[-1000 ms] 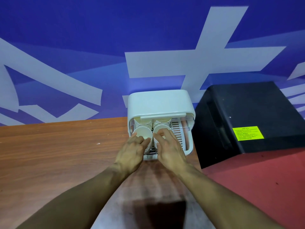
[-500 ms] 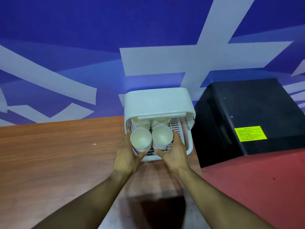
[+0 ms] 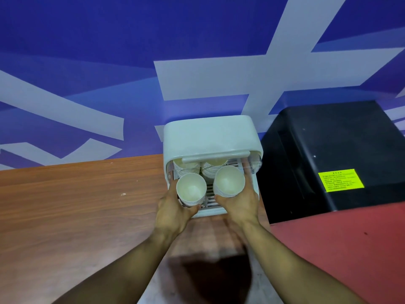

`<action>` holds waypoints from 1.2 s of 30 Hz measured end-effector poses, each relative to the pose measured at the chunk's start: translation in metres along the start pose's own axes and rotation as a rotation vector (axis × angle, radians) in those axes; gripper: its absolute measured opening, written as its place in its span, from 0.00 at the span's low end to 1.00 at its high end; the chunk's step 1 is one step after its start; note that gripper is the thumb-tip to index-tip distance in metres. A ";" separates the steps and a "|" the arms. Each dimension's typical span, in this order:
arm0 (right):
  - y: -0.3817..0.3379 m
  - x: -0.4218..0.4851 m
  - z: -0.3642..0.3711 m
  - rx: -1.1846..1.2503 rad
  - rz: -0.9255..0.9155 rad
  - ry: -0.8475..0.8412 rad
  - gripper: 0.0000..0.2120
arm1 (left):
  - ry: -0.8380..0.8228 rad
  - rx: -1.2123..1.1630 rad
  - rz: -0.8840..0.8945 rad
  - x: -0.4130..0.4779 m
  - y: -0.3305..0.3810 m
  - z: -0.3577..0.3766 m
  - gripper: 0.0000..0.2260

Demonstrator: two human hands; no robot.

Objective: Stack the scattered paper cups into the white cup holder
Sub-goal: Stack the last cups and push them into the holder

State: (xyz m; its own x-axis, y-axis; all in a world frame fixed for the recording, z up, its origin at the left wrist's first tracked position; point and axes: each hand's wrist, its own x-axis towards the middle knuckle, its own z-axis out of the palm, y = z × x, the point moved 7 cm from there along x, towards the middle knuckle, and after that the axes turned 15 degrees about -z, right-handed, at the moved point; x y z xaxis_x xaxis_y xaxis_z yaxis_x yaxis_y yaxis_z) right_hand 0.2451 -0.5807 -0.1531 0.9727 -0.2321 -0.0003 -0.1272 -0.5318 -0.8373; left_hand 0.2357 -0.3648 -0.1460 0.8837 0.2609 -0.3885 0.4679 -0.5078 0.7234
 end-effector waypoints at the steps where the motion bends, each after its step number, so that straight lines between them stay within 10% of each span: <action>1: 0.001 0.002 -0.005 -0.007 0.016 0.029 0.38 | -0.005 -0.004 0.000 0.000 0.000 0.001 0.30; 16: 0.004 0.040 0.002 0.043 0.149 0.293 0.41 | -0.051 -0.043 -0.006 0.000 -0.002 0.003 0.32; 36: -0.001 0.053 0.011 -0.068 0.154 0.091 0.27 | -0.034 -0.060 0.008 0.001 -0.004 0.004 0.32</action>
State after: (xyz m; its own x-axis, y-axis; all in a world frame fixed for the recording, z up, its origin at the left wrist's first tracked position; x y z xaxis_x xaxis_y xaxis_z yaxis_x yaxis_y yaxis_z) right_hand 0.2992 -0.5832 -0.1585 0.9193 -0.3867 -0.0736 -0.2894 -0.5373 -0.7922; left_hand 0.2343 -0.3660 -0.1521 0.8871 0.2284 -0.4011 0.4614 -0.4597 0.7588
